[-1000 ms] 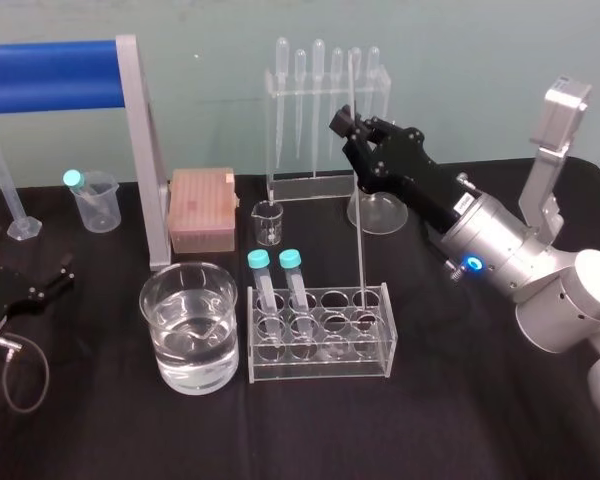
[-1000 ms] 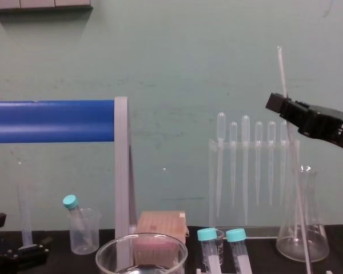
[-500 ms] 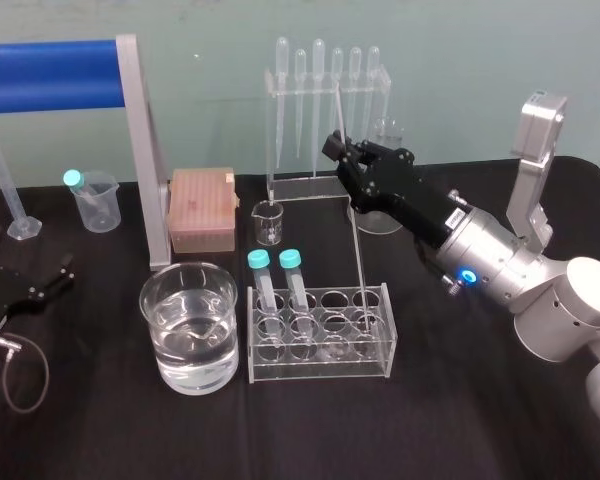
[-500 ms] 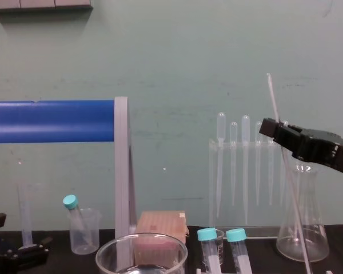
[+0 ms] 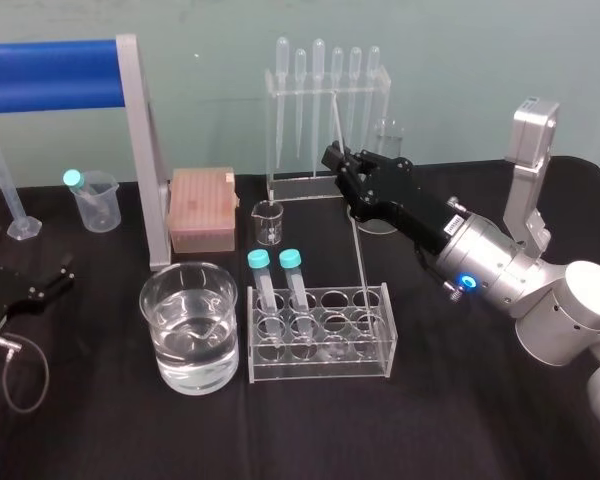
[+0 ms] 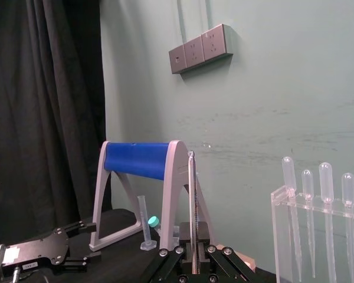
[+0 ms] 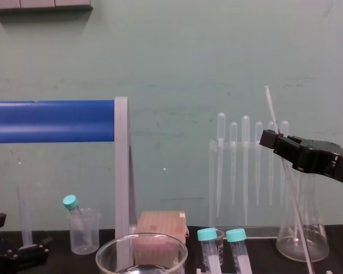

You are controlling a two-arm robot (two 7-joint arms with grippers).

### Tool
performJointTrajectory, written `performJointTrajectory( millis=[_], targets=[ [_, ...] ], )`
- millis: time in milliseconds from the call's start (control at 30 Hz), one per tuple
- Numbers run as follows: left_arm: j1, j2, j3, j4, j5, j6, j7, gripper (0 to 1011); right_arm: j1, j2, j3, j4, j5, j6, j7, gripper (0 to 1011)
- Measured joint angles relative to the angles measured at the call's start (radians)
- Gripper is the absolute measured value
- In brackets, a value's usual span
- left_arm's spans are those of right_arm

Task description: Hold the thermometer with one hand and immerse one end into the beaker, then reinsert it into the test tube rack.

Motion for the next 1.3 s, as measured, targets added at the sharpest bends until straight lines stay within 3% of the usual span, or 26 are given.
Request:
performJointTrajectory(
  millis=[500,1300],
  targets=[
    [0.000,0.000,0.000,0.000,0.000,0.000,0.000,1008,0.000,-0.001,0.002,-0.001,0.001,-0.002,0.000,94],
    [0.000,0.000,0.000,0.000,0.000,0.000,0.000,1008,0.000,-0.001,0.002,-0.002,0.003,-0.003,0.000,857]
  ],
)
